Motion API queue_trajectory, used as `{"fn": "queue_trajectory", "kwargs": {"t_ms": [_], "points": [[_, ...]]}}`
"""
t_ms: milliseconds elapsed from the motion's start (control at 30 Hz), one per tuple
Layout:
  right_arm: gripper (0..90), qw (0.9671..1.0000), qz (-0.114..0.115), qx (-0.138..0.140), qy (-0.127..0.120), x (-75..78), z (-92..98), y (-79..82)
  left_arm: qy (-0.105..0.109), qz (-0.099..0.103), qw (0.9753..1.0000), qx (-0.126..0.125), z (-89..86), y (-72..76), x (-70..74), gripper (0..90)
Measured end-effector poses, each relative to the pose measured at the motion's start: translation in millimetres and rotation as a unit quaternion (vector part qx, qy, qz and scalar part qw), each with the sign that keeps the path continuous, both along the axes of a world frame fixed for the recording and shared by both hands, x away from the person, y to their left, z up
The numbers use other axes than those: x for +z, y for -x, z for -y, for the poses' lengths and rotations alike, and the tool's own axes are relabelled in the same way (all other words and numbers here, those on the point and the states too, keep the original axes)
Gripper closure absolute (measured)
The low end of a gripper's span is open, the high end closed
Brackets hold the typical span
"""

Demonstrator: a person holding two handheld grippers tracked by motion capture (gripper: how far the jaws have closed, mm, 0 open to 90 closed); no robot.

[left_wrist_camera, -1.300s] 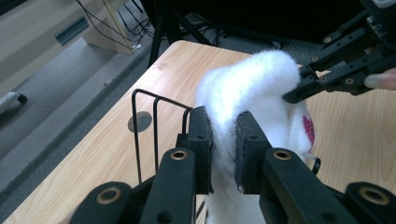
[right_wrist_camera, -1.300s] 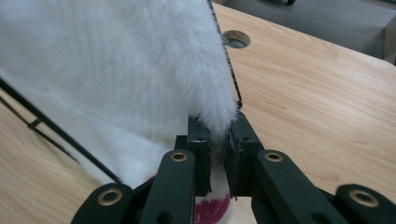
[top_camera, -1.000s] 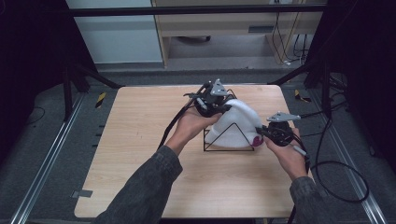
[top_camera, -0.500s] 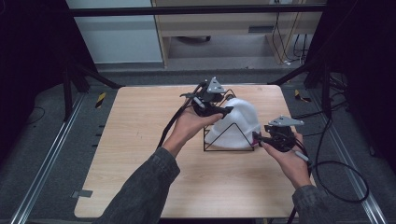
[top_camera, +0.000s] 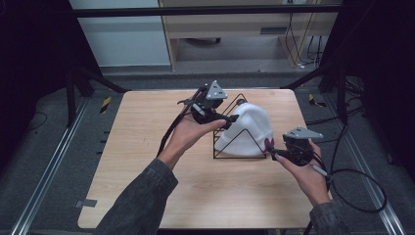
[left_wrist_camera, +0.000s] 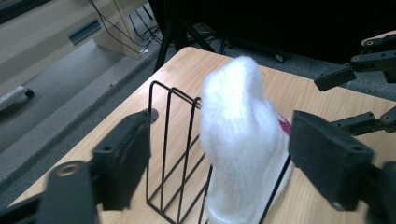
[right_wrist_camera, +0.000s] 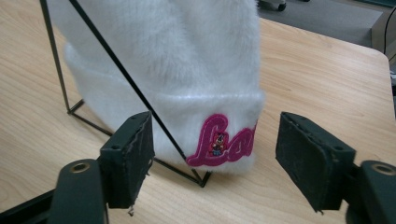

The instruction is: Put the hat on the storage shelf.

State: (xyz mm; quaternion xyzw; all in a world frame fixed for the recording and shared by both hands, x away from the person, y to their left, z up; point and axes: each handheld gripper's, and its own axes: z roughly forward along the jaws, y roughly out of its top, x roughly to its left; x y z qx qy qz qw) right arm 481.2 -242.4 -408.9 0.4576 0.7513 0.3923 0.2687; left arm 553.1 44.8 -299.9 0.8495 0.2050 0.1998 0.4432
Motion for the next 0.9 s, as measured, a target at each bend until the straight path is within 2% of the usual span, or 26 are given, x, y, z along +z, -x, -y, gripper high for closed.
{"fn": "queue_trajectory", "kwargs": {"t_ms": [33,167,300,400,567,633,700,800,900], "points": [[24.3,1.0000,-0.003,0.001,-0.001,-1.3,-0.5,3.0,0.000,-0.006,1.0000,-0.002,-2.1,2.2,-1.5,13.1],[20.5,0.9999,-0.010,0.002,-0.003,-4.7,-2.1,7.2,0.001,-0.013,0.9999,-0.002,-10.7,6.5,-6.4,8.0],[16.3,0.9999,-0.016,0.000,-0.004,-8.2,-5.8,12.4,0.008,-0.017,0.9998,0.008,-22.2,10.0,-10.0,7.3],[13.6,0.9998,-0.014,0.016,-0.002,-10.7,-10.1,20.7,0.006,-0.018,0.9998,0.009,-33.9,16.3,-15.7,6.4],[16.4,0.9992,-0.022,0.034,-0.001,-15.5,-18.3,33.0,0.004,-0.027,0.9995,0.013,-49.3,25.3,-25.8,5.9],[18.0,0.9987,-0.025,0.044,0.004,-19.6,-24.7,38.8,-0.005,-0.031,0.9993,0.018,-59.3,33.0,-34.3,6.0],[19.1,0.9985,-0.026,0.048,0.006,-20.7,-26.8,40.5,-0.009,-0.031,0.9993,0.018,-62.7,35.8,-36.9,6.0],[22.9,0.9979,-0.031,0.056,0.004,-24.9,-33.2,45.3,-0.010,-0.032,0.9992,0.020,-78.4,47.2,-47.3,6.0],[23.9,0.9973,-0.035,0.065,0.002,-27.6,-37.8,46.5,-0.010,-0.034,0.9991,0.024,-87.1,51.6,-53.6,6.0]]}}
